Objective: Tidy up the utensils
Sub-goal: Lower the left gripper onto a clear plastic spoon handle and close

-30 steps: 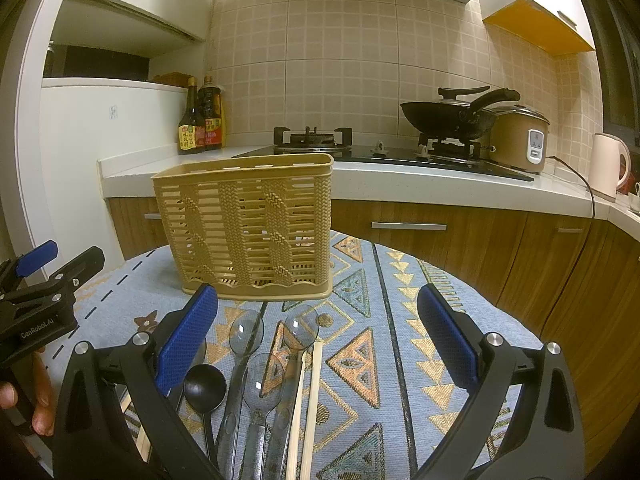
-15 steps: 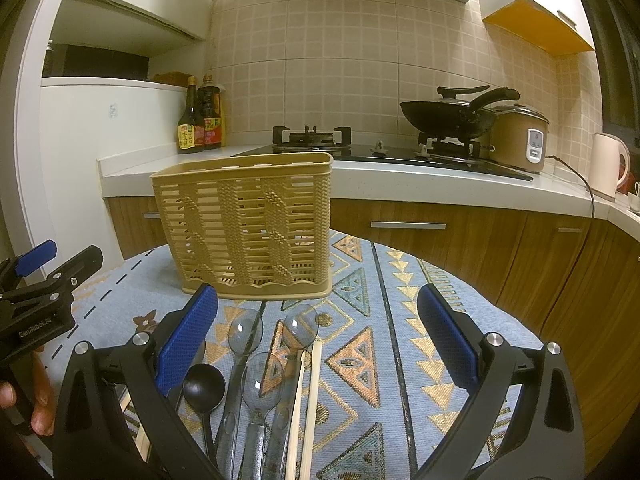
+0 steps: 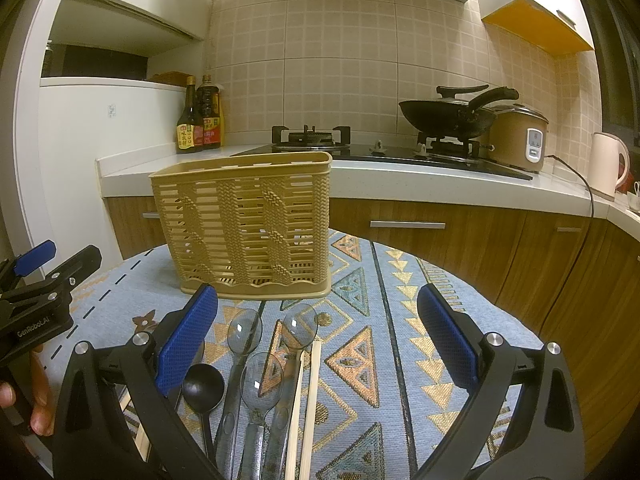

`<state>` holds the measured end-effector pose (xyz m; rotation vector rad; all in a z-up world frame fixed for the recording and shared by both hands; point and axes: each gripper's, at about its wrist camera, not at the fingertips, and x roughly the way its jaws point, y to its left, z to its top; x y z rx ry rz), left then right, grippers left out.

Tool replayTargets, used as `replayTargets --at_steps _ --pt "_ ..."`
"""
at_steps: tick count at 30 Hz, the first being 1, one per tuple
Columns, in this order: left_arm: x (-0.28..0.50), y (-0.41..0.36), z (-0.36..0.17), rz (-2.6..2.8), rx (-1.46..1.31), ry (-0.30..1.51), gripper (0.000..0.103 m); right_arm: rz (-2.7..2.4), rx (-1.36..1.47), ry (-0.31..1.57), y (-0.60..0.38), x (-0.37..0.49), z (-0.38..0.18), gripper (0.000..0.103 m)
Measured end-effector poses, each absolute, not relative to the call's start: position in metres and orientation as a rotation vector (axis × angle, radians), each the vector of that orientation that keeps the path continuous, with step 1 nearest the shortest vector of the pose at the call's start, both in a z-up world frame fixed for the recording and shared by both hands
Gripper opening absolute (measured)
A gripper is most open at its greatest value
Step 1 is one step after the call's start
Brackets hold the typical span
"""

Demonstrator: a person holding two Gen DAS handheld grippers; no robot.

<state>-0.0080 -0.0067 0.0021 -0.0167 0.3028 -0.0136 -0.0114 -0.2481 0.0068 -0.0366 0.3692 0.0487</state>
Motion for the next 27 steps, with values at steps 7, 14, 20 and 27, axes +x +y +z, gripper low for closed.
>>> replayTargets --at_steps 7,14,20,27 --pt "-0.005 -0.005 0.003 -0.035 -0.044 0.324 0.095 0.025 -0.023 0.36 -0.251 -0.011 0.005 0.095" --pt "0.007 0.019 0.012 -0.184 -0.169 0.445 0.094 0.005 -0.018 0.473 -0.26 0.001 0.011 0.095" --pt "0.032 0.018 0.005 -0.32 -0.155 0.726 0.082 0.025 -0.082 0.595 -0.262 0.009 0.016 0.095" --pt "0.068 0.006 -0.023 -0.409 -0.186 0.984 0.075 0.086 -0.102 0.79 -0.27 0.029 0.011 0.093"
